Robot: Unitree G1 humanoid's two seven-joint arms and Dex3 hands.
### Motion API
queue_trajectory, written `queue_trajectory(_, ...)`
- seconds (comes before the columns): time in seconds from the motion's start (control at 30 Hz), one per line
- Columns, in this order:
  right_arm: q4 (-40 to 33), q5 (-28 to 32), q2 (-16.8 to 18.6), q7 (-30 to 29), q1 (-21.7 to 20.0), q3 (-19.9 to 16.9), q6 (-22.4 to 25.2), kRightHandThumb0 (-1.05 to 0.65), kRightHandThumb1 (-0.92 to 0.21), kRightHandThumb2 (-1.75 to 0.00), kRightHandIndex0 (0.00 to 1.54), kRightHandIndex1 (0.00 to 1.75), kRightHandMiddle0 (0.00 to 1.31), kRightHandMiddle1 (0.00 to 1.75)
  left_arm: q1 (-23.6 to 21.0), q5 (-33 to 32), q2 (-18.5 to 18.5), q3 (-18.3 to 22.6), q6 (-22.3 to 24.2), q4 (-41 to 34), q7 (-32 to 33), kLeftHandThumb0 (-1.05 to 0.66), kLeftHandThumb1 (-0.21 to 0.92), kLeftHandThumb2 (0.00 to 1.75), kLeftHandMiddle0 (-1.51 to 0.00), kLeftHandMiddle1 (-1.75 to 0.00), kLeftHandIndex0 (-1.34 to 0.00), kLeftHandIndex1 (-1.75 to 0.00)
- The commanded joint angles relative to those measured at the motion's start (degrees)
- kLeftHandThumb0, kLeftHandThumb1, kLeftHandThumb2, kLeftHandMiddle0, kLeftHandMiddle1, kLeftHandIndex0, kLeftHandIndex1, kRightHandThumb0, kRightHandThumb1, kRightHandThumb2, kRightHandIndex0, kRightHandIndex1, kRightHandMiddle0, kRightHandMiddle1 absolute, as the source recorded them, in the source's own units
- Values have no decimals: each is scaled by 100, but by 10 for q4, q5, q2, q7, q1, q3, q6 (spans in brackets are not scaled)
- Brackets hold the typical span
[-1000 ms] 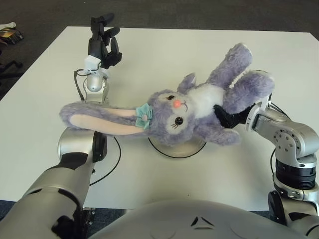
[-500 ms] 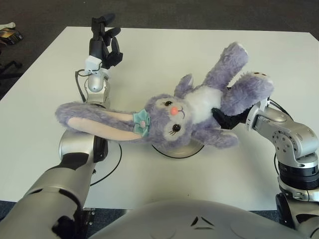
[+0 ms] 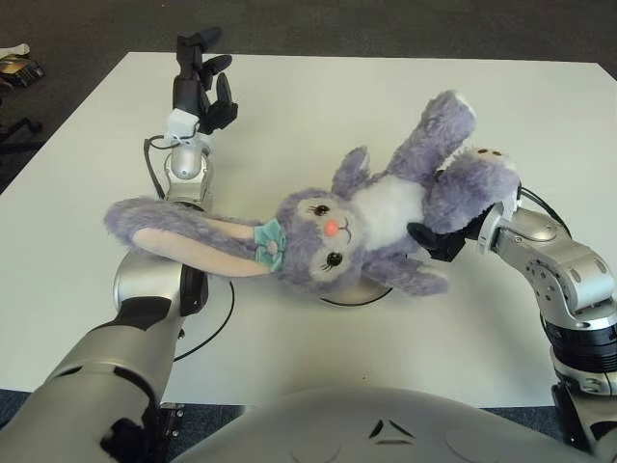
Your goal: Put the doll into the plate.
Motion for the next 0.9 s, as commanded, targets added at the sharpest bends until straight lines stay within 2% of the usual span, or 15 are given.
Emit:
queue_trajectory(0.0,2,-14,-14,10,15,10,-8,8,3,-146,0,87,2,128,4,4,4,-3,0,-6,5,-76,92,86,-21,-97,0,-105)
queue_trajectory(0.27,3,-25,-25,30,22,13,-41,-15,-1,-133,0,78,0,122,5,-2,0,1,-4,-6,2,-77,92,82,-20,-96,0,-101)
queue_trajectory(0.5,-2,-29,-46,40,11,20,-21,-31,-6,-122,0,69,0,113,5,-7,-2,3,-3,-5,-2,-76,92,80,-21,-95,0,-99)
queue_trajectory(0.87,-16,-51,-62,33,8,28,-22,-38,-11,-114,5,59,0,102,5,-14,-5,7,2,-6,-11,-73,92,77,-22,-94,0,-100)
